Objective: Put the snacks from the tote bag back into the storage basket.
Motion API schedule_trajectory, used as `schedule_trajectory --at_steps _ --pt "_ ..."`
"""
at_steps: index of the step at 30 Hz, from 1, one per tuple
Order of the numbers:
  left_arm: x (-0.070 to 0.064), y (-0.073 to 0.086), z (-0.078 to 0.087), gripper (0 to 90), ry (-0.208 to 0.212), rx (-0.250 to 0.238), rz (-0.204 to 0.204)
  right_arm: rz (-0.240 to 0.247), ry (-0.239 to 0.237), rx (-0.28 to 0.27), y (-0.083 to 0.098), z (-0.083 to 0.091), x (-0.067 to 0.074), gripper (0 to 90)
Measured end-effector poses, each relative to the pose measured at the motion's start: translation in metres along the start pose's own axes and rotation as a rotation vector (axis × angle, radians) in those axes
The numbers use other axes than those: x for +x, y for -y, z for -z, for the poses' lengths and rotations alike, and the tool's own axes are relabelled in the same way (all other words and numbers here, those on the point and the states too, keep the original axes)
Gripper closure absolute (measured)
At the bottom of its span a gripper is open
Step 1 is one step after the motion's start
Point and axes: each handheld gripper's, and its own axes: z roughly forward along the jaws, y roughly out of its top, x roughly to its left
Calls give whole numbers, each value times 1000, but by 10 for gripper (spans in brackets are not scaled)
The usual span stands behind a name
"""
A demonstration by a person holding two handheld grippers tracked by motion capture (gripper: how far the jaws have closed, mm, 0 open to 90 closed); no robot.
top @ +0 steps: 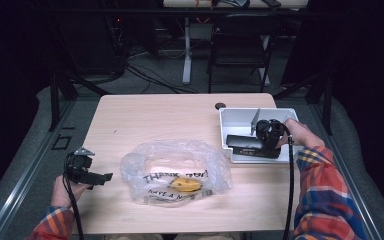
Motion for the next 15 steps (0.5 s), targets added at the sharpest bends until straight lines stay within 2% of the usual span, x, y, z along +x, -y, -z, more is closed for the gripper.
schedule_trajectory --at_steps 3,5,8,11,12,14,15 --pt "-1 0 -1 0 -1 3 -3 -35 -19 1 1 -5 -2 390" --pt "-1 0 -1 0 1 7 -1 -67 -13 6 2 -4 -3 317" --pt "-1 0 0 0 1 8 -5 -103 -2 7 4 1 -2 275" --pt "-2 0 0 0 3 5 -4 -145 11 -41 5 14 0 315" --pt "-2 0 0 0 3 4 -3 -165 33 -71 5 18 2 335" --pt "-2 0 0 0 4 4 -3 -212 50 -151 3 27 6 390" --pt "-2 -1 0 0 4 4 -6 -233 74 -157 1 32 6 400"
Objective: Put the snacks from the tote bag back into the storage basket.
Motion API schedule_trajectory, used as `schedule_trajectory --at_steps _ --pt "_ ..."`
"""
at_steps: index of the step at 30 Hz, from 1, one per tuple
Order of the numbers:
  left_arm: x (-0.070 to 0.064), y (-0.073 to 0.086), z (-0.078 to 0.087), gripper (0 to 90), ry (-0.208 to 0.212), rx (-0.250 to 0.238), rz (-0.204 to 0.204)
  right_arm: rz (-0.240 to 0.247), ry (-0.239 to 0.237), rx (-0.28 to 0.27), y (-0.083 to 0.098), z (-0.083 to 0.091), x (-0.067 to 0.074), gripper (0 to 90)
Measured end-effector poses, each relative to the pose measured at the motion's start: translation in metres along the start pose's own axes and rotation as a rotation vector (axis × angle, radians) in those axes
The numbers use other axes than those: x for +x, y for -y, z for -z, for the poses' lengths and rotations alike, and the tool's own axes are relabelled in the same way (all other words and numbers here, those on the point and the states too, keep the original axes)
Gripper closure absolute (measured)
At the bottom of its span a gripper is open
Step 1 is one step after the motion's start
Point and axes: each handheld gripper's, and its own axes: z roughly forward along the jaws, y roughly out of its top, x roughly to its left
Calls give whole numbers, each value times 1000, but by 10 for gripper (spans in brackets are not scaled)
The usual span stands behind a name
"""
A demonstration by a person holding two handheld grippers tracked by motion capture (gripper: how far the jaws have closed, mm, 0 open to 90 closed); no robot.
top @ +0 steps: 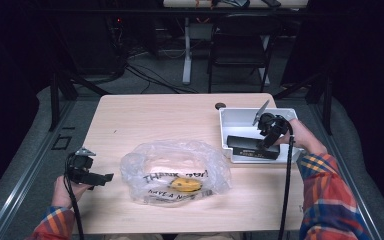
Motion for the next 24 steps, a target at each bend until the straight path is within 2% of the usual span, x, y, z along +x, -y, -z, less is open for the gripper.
schedule_trajectory --at_steps 1,3,8,11,13,15,17,20,24 --pt "0 0 0 0 0 -2 0 -23 -3 -29 -2 3 2 465" --pt "1 -1 0 0 4 -8 3 -65 33 -70 -8 9 7 531" --pt "3 -1 0 0 9 -14 2 -179 68 -182 -20 20 18 628" --pt "2 -2 0 0 13 -20 -3 -255 87 -215 -27 22 22 680" --pt "3 -2 1 0 18 -22 -5 -319 82 -253 -31 20 25 732" --pt "3 -2 1 0 20 -24 -7 -357 91 -270 -37 17 29 785" --pt "3 -2 1 0 22 -25 -7 -387 120 -271 -43 14 33 830" --pt "2 -2 1 0 23 -28 -8 -427 143 -284 -52 4 38 866" --pt "2 -3 2 0 26 -26 -16 -476 164 -267 -64 -13 37 886"
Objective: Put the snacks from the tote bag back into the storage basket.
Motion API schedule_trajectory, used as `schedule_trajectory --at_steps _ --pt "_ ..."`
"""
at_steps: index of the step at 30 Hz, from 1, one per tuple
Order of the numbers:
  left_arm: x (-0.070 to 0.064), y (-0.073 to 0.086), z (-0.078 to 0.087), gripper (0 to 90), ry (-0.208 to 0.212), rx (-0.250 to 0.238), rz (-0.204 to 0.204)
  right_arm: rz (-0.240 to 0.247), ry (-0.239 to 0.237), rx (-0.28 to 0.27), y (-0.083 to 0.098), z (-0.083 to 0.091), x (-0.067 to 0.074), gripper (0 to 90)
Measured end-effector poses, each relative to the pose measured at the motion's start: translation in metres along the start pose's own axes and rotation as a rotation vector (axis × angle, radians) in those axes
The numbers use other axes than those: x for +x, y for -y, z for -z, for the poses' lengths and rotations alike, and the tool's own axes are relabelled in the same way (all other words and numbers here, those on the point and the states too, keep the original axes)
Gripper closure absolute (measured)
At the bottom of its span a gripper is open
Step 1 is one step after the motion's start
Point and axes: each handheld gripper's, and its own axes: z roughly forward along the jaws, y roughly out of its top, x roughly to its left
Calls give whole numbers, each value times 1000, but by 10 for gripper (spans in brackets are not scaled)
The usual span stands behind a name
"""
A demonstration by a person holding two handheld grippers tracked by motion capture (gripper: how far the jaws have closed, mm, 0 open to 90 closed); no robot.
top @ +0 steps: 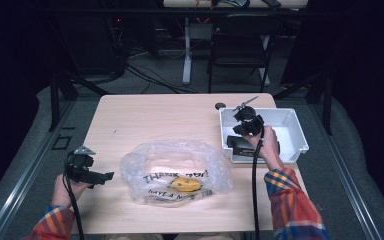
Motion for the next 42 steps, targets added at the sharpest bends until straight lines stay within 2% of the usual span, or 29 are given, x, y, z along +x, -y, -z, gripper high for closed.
schedule_trajectory --at_steps 5,8,10,13,25,29,31,34,39,42 --pt "1 0 0 0 1 1 5 -45 47 35 -1 -21 0 900" --pt "1 0 -1 0 2 4 3 -60 55 59 2 -32 -4 900" --pt "1 0 -1 0 3 8 2 -92 65 48 5 -37 -5 900" --pt "1 0 -1 0 1 7 -1 -88 60 77 7 -40 -8 900" --pt "1 0 -1 0 3 6 -1 -107 69 69 11 -38 -7 900" --pt "1 0 -1 0 4 6 -1 -110 64 89 11 -39 -8 900" --pt "1 -1 -1 0 4 4 0 -110 73 97 11 -40 -9 858" --pt "2 0 0 0 3 2 3 -139 81 65 13 -35 -12 744" --pt "2 0 0 0 2 3 -1 -181 83 -24 19 -12 -14 502" --pt "0 -1 0 0 1 -1 0 -195 73 -48 23 5 -14 368"
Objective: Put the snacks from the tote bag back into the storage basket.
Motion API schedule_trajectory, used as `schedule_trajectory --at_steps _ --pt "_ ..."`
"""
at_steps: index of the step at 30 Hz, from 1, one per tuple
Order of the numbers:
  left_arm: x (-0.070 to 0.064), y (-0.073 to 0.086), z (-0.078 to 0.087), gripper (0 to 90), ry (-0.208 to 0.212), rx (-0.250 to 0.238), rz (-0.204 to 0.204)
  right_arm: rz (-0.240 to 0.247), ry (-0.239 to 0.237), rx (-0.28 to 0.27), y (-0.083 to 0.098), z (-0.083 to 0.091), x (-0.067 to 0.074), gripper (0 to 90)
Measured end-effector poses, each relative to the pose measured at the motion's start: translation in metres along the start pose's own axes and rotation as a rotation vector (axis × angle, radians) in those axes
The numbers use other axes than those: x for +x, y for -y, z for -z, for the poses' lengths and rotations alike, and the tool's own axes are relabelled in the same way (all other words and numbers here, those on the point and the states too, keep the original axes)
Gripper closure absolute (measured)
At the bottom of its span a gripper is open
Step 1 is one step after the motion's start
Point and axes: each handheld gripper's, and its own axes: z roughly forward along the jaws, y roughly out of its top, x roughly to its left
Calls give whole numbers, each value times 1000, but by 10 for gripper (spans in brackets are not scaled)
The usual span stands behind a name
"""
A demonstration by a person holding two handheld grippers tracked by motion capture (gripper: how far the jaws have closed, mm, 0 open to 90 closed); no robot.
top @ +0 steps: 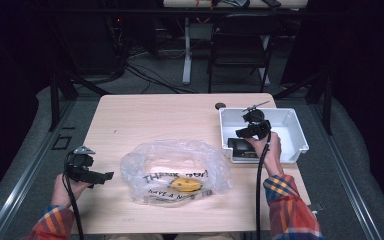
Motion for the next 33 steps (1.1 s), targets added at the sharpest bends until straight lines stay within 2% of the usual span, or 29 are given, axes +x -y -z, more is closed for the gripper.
schedule_trajectory --at_steps 4,7,12,17,24,31,33 --pt "0 0 1 0 -1 -3 0 3 -10 -17 6 25 3 221" --pt "0 0 2 0 -3 -5 1 11 -9 -32 13 45 6 152" --pt "-1 0 2 0 2 -8 -7 29 -24 -54 30 75 18 122" --pt "-1 0 3 0 3 -11 -6 49 -29 -62 53 95 33 96" --pt "-1 0 4 0 6 -14 -12 25 -62 -81 95 104 50 74" --pt "-2 0 3 0 8 -19 -9 10 -64 -98 130 104 67 72" --pt "-2 1 3 0 6 -19 -5 6 -51 -101 138 101 71 74"
